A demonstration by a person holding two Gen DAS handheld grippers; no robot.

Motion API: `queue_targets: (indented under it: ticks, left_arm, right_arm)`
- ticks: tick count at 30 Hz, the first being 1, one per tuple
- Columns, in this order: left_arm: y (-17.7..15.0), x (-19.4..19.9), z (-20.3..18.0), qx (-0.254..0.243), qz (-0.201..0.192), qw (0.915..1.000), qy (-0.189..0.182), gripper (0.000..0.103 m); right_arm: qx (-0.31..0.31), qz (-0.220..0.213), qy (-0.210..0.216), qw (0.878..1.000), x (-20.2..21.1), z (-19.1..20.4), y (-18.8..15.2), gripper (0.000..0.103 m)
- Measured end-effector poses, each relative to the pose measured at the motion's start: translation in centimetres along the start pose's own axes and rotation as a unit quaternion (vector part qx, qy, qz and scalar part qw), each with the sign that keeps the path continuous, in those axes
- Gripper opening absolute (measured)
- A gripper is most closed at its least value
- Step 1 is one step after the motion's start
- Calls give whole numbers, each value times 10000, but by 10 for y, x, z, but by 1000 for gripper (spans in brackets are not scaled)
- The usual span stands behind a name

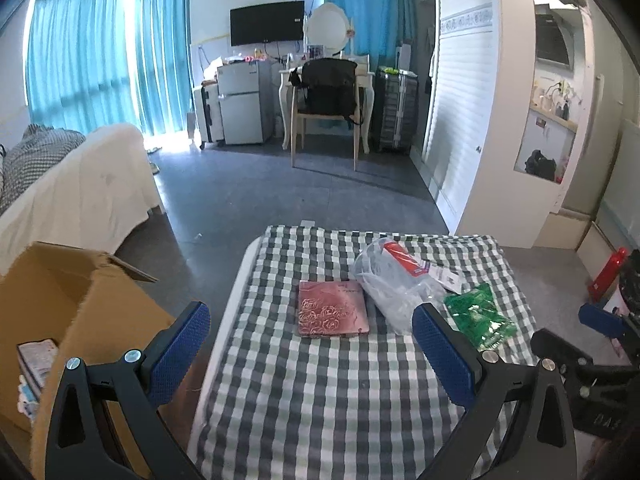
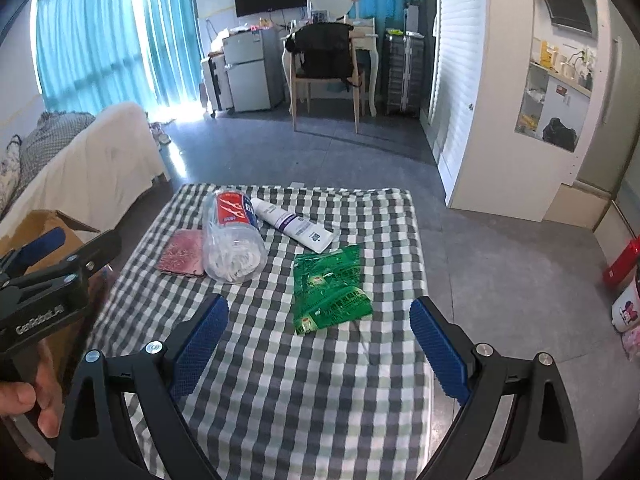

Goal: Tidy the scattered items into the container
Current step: 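Move both tools back over the table toward the remaining items, then grasp the pink rose-print tin with left tool while right tool grasps the green packet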

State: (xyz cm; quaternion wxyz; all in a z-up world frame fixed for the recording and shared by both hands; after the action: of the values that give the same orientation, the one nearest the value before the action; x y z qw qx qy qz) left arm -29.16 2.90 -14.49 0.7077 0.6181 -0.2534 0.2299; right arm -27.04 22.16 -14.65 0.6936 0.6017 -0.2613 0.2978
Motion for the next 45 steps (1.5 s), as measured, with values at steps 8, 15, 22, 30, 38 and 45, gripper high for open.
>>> queue_targets:
  ticks: [8,15,22,30,38,45]
  left_arm:
    - [-14,-65,1,137,476,9987,-121,102]
    - [-30,-99,-13,-154,766,9968,-145,90]
    - [-40,-118,-22,-248,1080,9933,-324,90]
    - [-41,-117,-20,-236,1058,9935,-351,72]
    - [-40,-111,-6,49,967,9947,-349,72]
    - [-36,-103,-4,-22,898,9956,-277,72]
  right_arm:
    - [9,77,-30,10000,-22,1,4,92]
    - [55,95,-15,9999,-34,5,10,92]
    - [80,179,-48,9998,-48,6,11,92]
    - [74,334,-59,9994,-66,7,3,92]
    - [59,516,-81,9986,-91,6,-2,92]
    - [149,671,-206,9974,-111,6,-12,92]
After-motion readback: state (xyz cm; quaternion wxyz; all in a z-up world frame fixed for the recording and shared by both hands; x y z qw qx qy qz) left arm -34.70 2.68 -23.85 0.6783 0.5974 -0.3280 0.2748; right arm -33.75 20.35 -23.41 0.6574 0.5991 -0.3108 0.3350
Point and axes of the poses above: each gripper's, at about its wrist camera, not at the fingertips, and x roughly against the way its jaws point, z to its left, y to its top, the point moved 10 cm from there along -x, roughly the way its jaws point, and after that the axes turned 8 degrees about -x, right-handed, at the moved point
